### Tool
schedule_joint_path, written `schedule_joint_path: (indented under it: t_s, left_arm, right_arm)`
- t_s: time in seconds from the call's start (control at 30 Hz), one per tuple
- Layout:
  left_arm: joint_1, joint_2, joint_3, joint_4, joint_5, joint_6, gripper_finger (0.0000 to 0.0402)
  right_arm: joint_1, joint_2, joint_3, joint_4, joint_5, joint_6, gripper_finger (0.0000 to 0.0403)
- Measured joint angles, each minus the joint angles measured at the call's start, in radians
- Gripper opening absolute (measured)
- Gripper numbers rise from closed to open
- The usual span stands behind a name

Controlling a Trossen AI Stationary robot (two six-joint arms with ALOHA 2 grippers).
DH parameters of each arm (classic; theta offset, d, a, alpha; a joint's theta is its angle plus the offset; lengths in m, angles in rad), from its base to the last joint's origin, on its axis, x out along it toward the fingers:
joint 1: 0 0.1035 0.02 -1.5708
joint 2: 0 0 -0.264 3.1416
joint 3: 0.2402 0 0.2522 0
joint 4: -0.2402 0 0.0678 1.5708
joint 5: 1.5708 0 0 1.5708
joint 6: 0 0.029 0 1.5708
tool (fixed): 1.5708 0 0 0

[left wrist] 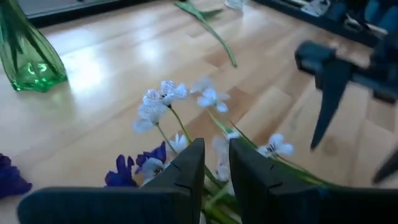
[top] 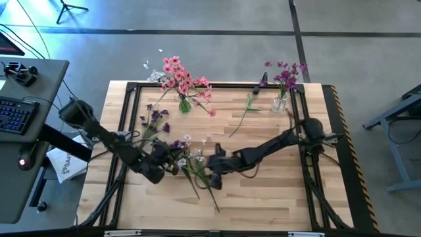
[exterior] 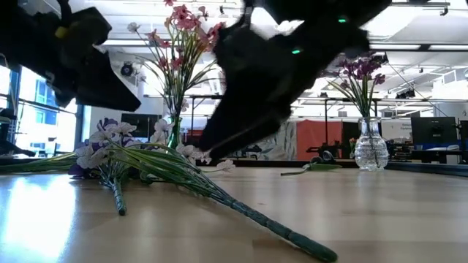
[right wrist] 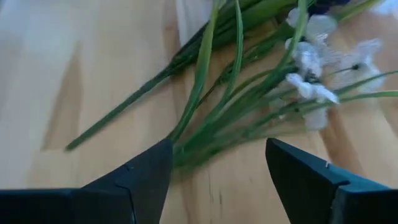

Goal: Sort flowers into vase by color
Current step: Put the white flowers into the green vase

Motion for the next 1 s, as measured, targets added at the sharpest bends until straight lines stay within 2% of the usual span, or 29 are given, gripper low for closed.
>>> schedule_joint_path:
  t_s: [0.13,0.27,0.37,0.5,0.6,0.63,0.8,0.9,1.0]
  left_arm:
    - [-0.001,0.084,0.000,0.114,0.008,-0.002,0.0059]
    - [-0.014,0.154,0.000,0.237,0.032,-0.002,0.0059]
    - [-0.036,0.199,0.000,0.320,0.024,-0.002,0.0059]
    - [-0.070,0.240,0.000,0.396,0.002,-0.002,0.0059]
    - [-0.089,0.247,0.000,0.423,0.000,-0.002,0.0059]
    - [-0.096,0.246,0.000,0.424,0.000,-0.002,0.0059]
    - [-0.118,0.231,0.000,0.427,-0.030,0.037,0.0059]
    - [-0.119,0.228,0.000,0.432,-0.040,0.072,0.0059]
    - [-0.115,0.227,0.000,0.438,-0.049,0.113,0.0059]
  right_arm:
    - [0.001,0.097,0.125,-0.130,0.028,0.059,0.0247]
    - [0.002,0.137,0.185,-0.198,0.025,0.068,0.0219]
    - [0.001,0.139,0.173,-0.199,0.020,0.059,0.0177]
    - [-0.006,0.119,0.132,-0.227,0.051,0.042,0.0092]
    - [-0.010,0.062,0.053,-0.248,0.105,0.040,0.0024]
    - [-0.012,0.035,0.018,-0.251,0.131,0.043,0.0013]
    - [-0.022,-0.164,-0.225,-0.238,0.228,0.109,0.0017]
    - [-0.022,-0.301,-0.399,-0.080,0.264,0.118,0.0005]
    - [-0.013,-0.398,-0.547,0.183,0.264,0.133,0.0012]
